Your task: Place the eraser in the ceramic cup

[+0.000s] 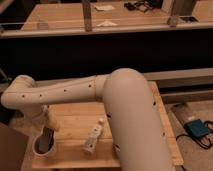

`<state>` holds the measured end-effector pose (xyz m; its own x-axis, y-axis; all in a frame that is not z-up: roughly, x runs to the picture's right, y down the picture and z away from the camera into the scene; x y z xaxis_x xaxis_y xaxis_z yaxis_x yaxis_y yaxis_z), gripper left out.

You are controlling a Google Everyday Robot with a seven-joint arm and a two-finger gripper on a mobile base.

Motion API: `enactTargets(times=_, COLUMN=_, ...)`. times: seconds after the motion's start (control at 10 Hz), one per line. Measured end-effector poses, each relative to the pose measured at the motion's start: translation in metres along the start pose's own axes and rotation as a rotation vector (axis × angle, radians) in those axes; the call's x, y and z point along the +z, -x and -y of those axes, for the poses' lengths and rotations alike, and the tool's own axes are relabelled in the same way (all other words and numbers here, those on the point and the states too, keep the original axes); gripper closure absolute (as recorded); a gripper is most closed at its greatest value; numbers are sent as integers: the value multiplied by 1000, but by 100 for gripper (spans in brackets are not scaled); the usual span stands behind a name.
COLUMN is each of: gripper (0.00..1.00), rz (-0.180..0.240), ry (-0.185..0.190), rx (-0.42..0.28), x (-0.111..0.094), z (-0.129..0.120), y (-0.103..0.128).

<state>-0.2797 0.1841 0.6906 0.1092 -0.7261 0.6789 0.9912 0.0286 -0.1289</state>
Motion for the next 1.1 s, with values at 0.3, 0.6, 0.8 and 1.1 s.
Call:
enactTargets(times=0.3, gripper=47, rz=-4, ry=3, rx=-1, x=1, z=0, y=-1)
enactTargets(times=0.6, gripper=50, rz=-6, ry=8, rx=-3, x=3, z=1, y=-1)
enactTargets(times=0.8, gripper=31, rz=-4, ry=10, rx=-6, x=3, z=2, y=-1)
enactTargets(times=1.1, gripper=20, rz=-4, ry=15, rx=-8, x=4, z=2, y=-1)
